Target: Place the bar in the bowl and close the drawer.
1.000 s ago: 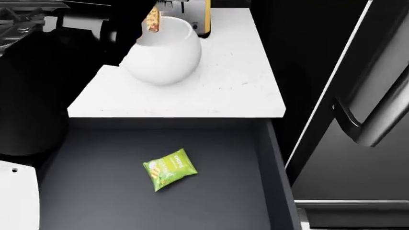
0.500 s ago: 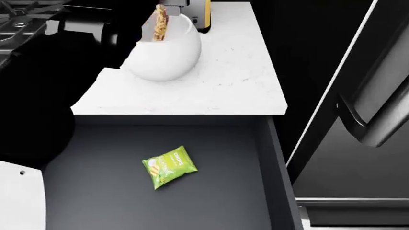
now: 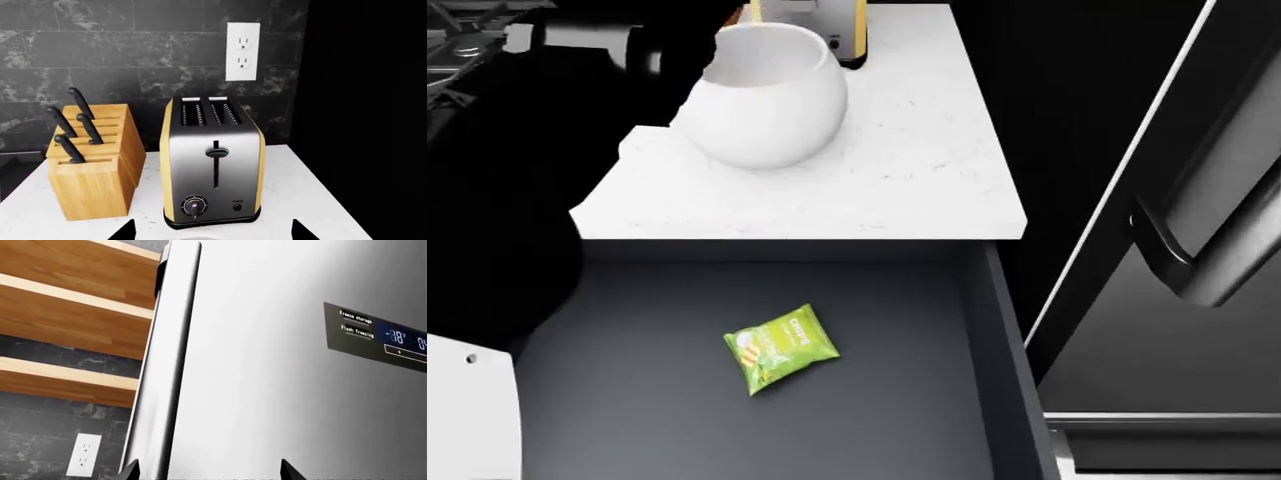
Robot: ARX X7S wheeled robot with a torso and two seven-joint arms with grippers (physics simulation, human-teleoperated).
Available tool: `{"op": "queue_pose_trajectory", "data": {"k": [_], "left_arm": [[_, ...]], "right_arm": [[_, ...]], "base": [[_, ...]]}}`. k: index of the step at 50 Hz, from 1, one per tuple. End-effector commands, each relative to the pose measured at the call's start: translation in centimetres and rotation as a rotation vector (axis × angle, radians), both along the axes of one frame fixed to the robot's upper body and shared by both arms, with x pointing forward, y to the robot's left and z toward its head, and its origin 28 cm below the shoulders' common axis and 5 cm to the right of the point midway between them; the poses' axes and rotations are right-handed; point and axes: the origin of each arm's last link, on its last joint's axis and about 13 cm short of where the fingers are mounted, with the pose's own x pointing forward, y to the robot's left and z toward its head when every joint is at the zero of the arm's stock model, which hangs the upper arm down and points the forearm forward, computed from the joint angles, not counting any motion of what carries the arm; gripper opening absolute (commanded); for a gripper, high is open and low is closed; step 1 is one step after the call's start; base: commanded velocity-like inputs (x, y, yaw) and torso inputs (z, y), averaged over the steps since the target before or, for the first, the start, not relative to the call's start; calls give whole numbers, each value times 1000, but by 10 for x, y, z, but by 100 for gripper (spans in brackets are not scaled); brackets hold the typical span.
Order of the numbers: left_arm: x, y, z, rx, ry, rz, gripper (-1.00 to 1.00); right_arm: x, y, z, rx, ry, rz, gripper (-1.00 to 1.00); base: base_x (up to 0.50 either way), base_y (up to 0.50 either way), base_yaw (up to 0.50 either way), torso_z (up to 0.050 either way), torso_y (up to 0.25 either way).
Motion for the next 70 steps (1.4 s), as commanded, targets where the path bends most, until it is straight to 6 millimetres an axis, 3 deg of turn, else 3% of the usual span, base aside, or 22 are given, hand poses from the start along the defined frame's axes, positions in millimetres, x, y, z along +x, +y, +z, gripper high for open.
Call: {"op": "queue_pose_trajectory", "data": {"k": [1,6,14,29,43,50,70], "left_arm": [[-6,4,33,-11,-113,-50,100],[-19,12,41,3,-169,-71,100],[-64,21,15,27,-178,-102,100],[-160,27,-31,70,-221,-189,100],[-220,40,-68,37,-233,-215,100],[-233,43,-78,7,-237,-219,100],[-236,49,-80,-56,-274,-201,100]], "right_arm": [[0,0,-1,3,3,2,100],[1,2,-3,5,13,11,100],[4,7,-8,10,26,21,100],[4,12,-18,54,84,41,100],[4,11,-26,53,120,21,100],[5,14,-28,40,125,19,100],[7,17,-29,32,130,7,100]], "base": [[0,0,0,0,0],[0,0,0,0,0],[0,0,0,0,19],[0,0,0,-5,247],[0,0,0,-5,250],[0,0,0,-1,42],[0,107,0,0,0]]}}
